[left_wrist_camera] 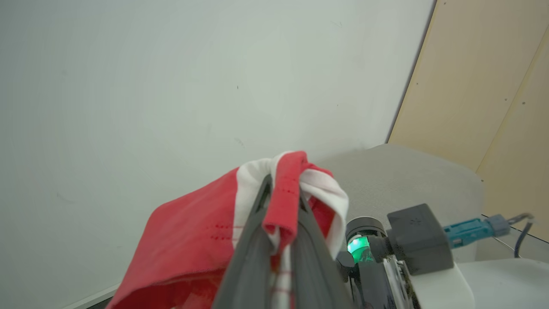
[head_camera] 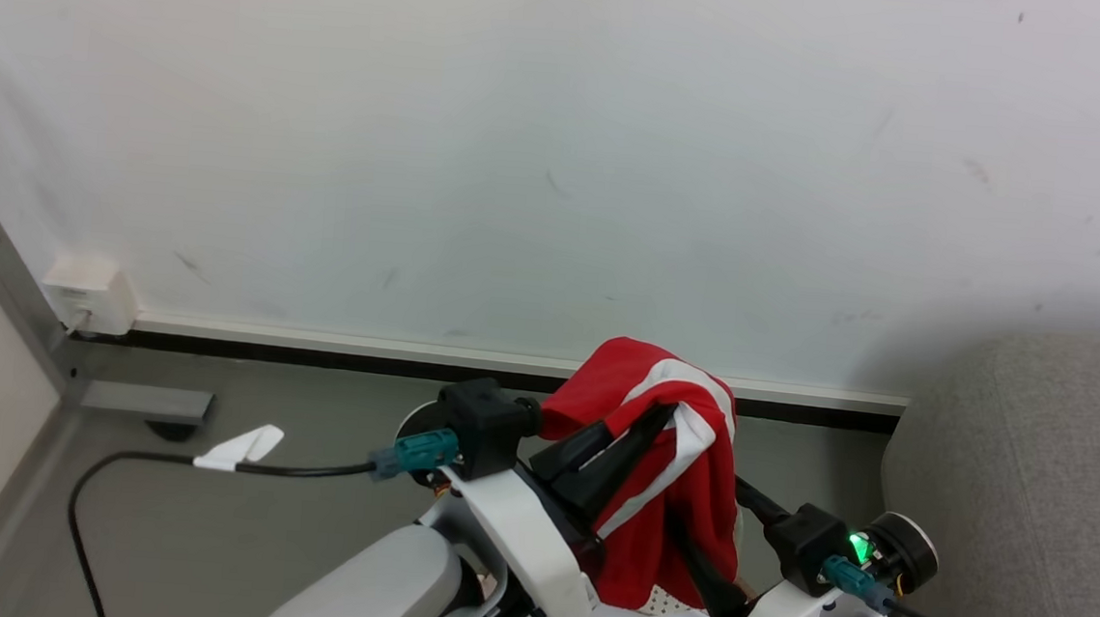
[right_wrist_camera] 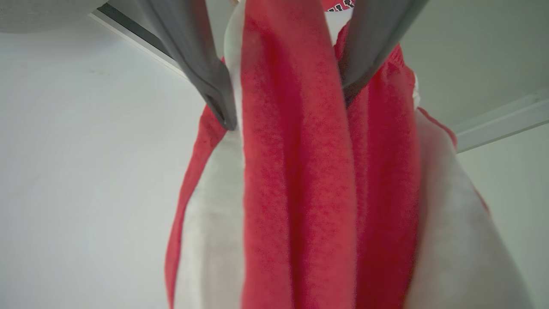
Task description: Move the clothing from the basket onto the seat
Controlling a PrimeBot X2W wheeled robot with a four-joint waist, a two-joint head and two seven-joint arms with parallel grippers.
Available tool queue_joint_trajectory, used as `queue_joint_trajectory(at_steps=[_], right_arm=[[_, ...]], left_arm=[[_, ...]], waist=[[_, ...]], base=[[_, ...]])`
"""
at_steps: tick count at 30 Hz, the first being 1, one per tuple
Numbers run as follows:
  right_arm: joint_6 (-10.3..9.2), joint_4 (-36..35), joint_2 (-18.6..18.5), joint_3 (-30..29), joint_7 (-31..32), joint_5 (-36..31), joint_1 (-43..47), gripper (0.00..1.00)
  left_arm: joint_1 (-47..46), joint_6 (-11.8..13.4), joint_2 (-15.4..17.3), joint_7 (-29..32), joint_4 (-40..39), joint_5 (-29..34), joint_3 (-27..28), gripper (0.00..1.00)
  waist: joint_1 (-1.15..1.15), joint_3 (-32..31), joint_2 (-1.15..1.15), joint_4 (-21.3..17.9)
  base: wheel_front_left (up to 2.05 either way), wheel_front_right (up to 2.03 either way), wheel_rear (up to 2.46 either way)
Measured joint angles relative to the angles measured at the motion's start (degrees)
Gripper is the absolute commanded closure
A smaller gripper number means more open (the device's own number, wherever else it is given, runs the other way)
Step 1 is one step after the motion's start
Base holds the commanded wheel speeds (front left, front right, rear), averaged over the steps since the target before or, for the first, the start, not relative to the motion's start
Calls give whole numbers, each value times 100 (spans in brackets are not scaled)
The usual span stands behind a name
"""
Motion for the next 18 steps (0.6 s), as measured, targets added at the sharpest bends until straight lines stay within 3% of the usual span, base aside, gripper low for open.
queue_joint_trajectory(at_steps=[4, 5, 7, 9, 18], right_arm=[[0, 208, 48, -76, 0, 47, -73, 0], [0, 234, 68, -81, 0, 76, -72, 20], [0, 245, 115, -71, 0, 104, -72, 95], [0, 236, 146, -65, 0, 140, -72, 100], [0, -259, 144, -559, 1, 372, 200, 100]], left_arm=[[-34, -24, -2, 23, -58, -16, -49, 100], [-34, -24, 0, 23, -60, -43, -53, 100], [-34, -24, 5, 23, -62, -60, -56, 100], [-32, -24, 18, 23, -53, -81, -51, 100], [-1, 11, 113, -19, 77, -123, -11, 100]], waist=[[0, -25, 0, 139], [0, -28, 0, 166], [0, -33, 0, 204], [0, -31, 0, 224], [0, -8, 0, 163]], base=[[0, 0, 0], [0, 0, 0], [0, 0, 0], [0, 0, 0], [0, 0, 0]])
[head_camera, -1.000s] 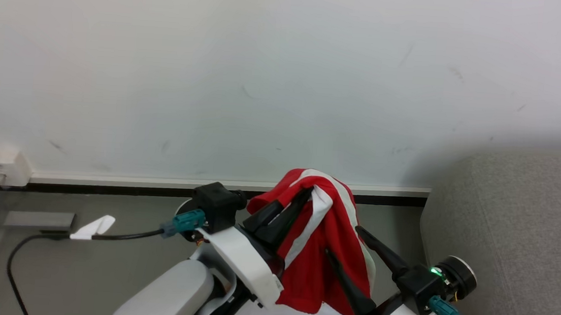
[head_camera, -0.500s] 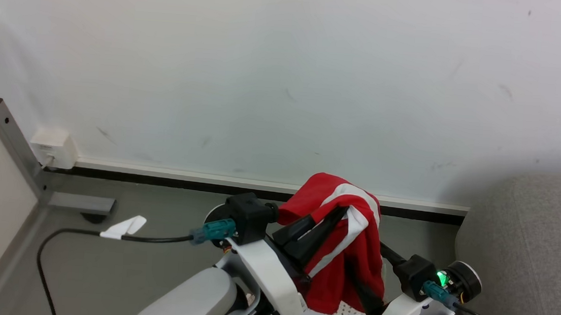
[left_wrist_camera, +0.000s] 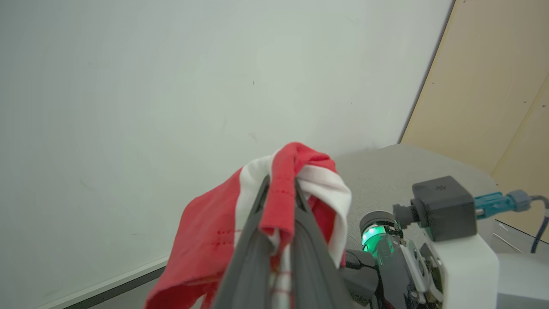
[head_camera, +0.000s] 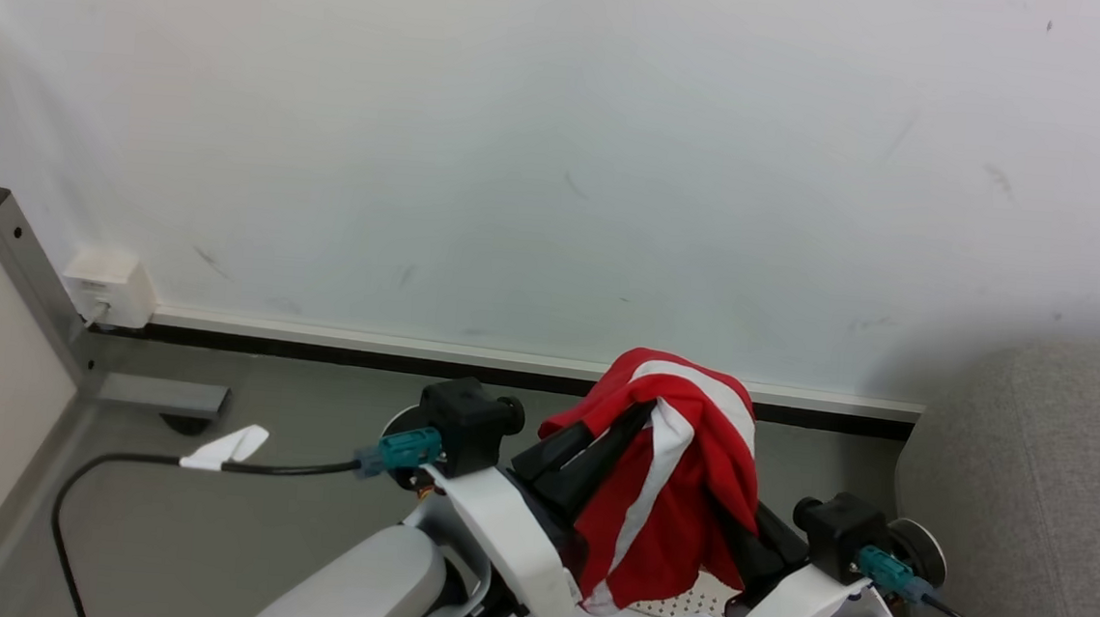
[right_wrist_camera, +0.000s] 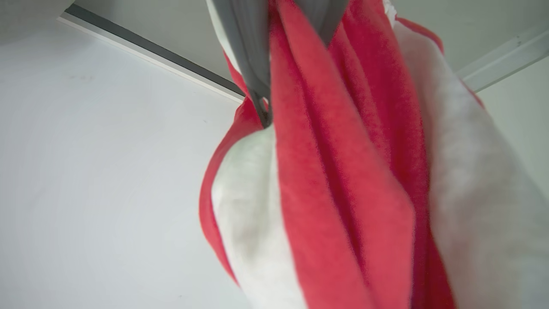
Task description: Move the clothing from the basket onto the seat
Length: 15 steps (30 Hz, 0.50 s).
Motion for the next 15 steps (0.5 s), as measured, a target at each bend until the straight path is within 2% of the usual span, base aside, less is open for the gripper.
queue_joint_trajectory(at_steps=[8, 9, 10, 11, 15], right_arm=[[0, -724, 52, -694, 0, 435, 369, 100], [0, -814, 56, -794, 0, 461, 394, 100], [0, -894, 54, -886, 0, 475, 432, 100], [0, -959, 51, -990, 0, 475, 473, 100], [0, -1204, 20, -1339, 1, 469, 604, 100]], left_arm=[[116, 45, 73, -85, 129, -31, -13, 100], [136, 44, 71, -87, 135, -32, -25, 68], [160, 42, 66, -96, 133, -32, -48, 17], [177, 37, 66, -100, 127, -32, -78, 0], [232, 4, 76, -180, 74, -27, -178, 0]], waist=[[0, 23, 0, -168], [0, 29, 0, -199], [0, 32, 0, -232], [0, 36, 0, -267], [0, 48, 0, -445]], base=[[0, 0, 0], [0, 0, 0], [0, 0, 0], [0, 0, 0], [0, 0, 0]])
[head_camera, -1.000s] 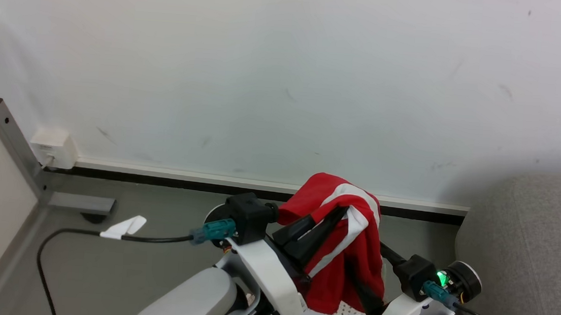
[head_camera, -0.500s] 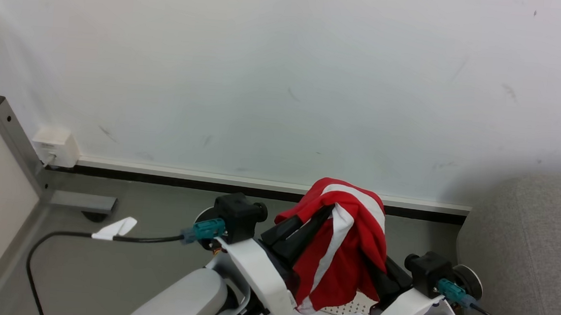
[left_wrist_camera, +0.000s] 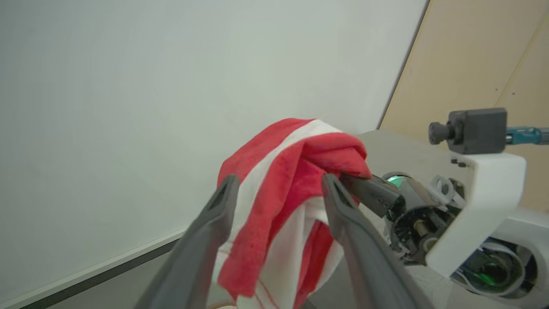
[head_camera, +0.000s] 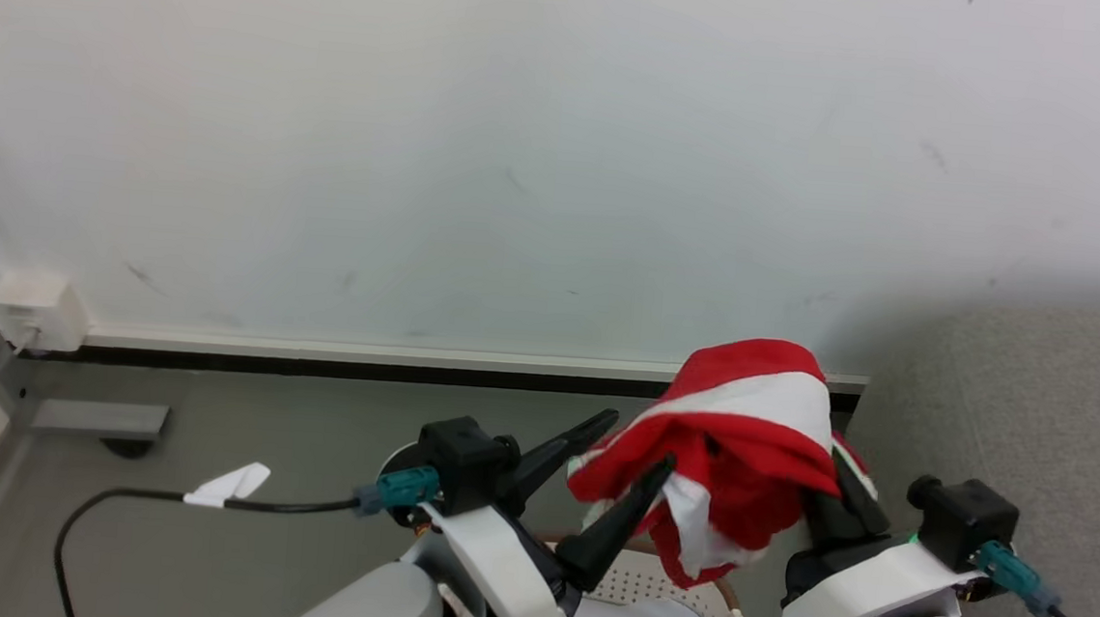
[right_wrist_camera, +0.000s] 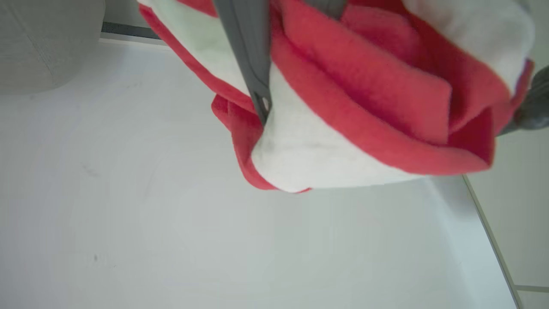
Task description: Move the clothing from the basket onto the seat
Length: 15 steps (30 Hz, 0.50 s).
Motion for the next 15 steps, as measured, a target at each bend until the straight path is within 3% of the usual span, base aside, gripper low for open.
queue_joint_trajectory(at_steps=[7, 15], right_arm=[[0, -354, -236, -495, -2, -116, 157, 100], [0, -691, -457, -655, -1, -176, 409, 100]], left_arm=[[180, -15, 80, -166, -27, 85, -55, 0], [275, -2, 60, -316, 3, 356, 33, 0]], waist=[[0, 5, 0, -496], [0, 35, 0, -1254]], base=[[0, 0, 0], [0, 0, 0]])
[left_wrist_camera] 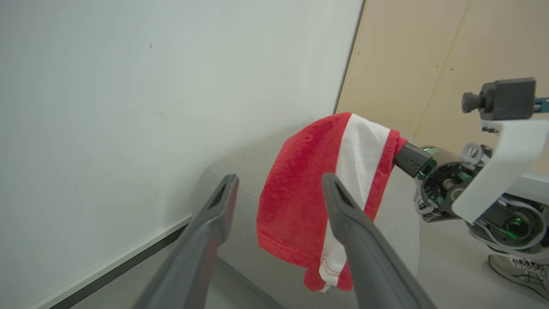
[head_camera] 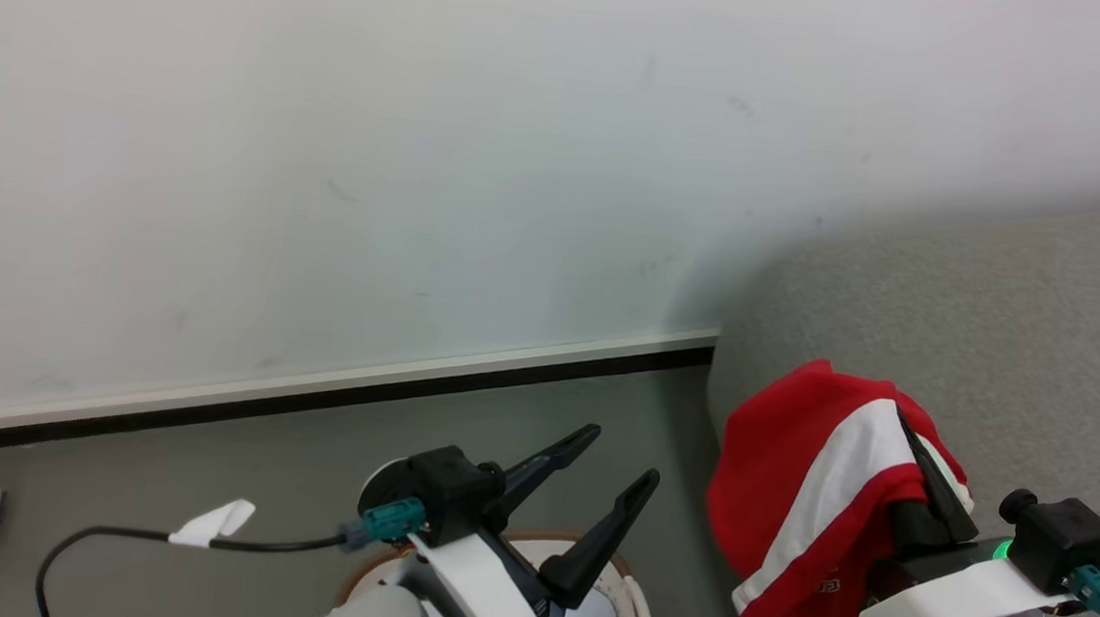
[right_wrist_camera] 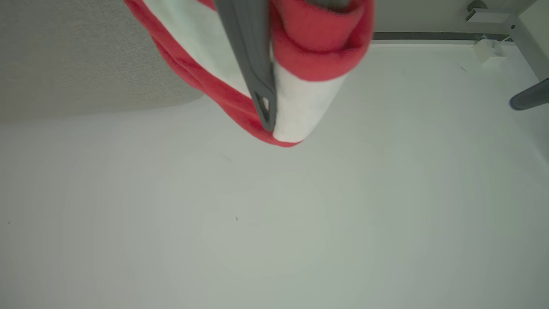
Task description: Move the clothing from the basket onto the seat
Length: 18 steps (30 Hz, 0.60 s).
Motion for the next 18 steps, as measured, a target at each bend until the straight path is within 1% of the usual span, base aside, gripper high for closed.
queue_joint_trajectory(at_steps=[6, 11, 15, 18], right_arm=[[0, -297, -14, -145, 0, 29, 305, 100], [0, -614, -5, -191, 0, 88, 585, 100], [0, -777, 2, -269, 0, 125, 691, 100], [0, -872, 33, -337, 0, 120, 731, 100]], left_arm=[[74, -15, -71, -40, 12, 338, 202, 0], [214, -88, -120, -41, -58, 638, 343, 0], [271, -114, -148, -41, -101, 775, 479, 0], [275, -122, -145, -41, -138, 856, 532, 0]], waist=[[0, 63, 0, -590], [0, 142, 0, -993], [0, 238, 0, -1211], [0, 356, 0, -1283]], base=[[0, 0, 0], [0, 0, 0], [0, 0, 0], [0, 0, 0]])
